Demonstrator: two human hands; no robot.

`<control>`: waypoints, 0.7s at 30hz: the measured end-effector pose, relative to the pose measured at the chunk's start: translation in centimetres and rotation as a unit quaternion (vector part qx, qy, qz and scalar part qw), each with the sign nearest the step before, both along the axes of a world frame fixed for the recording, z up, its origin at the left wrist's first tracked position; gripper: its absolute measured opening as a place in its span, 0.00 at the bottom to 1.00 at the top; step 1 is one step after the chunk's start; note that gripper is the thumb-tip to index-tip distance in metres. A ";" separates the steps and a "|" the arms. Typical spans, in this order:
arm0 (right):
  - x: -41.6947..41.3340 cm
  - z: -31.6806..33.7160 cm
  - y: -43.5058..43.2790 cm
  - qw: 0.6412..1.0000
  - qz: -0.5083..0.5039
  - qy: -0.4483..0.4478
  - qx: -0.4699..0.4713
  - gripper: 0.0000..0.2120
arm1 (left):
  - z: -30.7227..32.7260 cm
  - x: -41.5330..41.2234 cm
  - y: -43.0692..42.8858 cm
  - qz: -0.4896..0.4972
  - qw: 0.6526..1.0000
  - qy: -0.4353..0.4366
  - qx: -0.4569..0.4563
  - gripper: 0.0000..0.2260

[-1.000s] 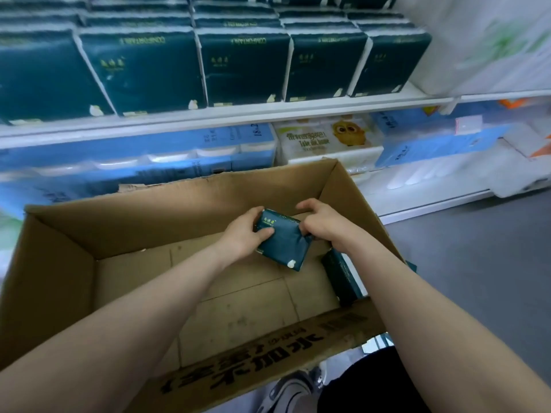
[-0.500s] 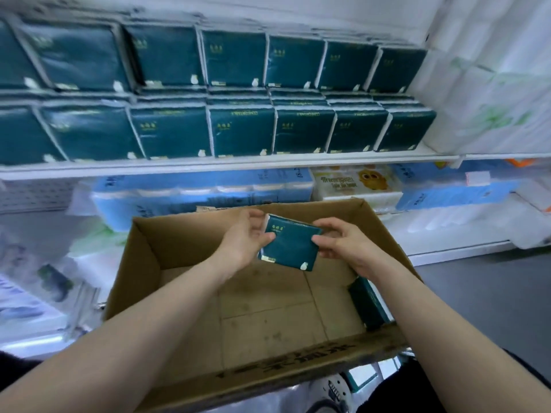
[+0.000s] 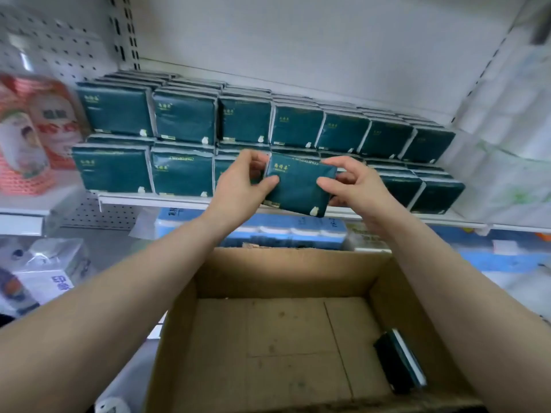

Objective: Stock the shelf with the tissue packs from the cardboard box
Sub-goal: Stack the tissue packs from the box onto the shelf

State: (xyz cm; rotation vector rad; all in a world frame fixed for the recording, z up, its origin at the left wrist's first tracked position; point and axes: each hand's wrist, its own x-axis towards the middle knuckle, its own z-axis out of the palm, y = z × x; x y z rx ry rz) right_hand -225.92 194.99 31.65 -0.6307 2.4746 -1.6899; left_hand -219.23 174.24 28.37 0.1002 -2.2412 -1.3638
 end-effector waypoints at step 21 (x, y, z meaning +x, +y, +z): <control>-11.0 1.2 -14.7 0.981 -0.057 0.183 0.043 0.18 | 1.5 -7.3 -8.3 0.087 0.995 -0.012 -0.048 0.26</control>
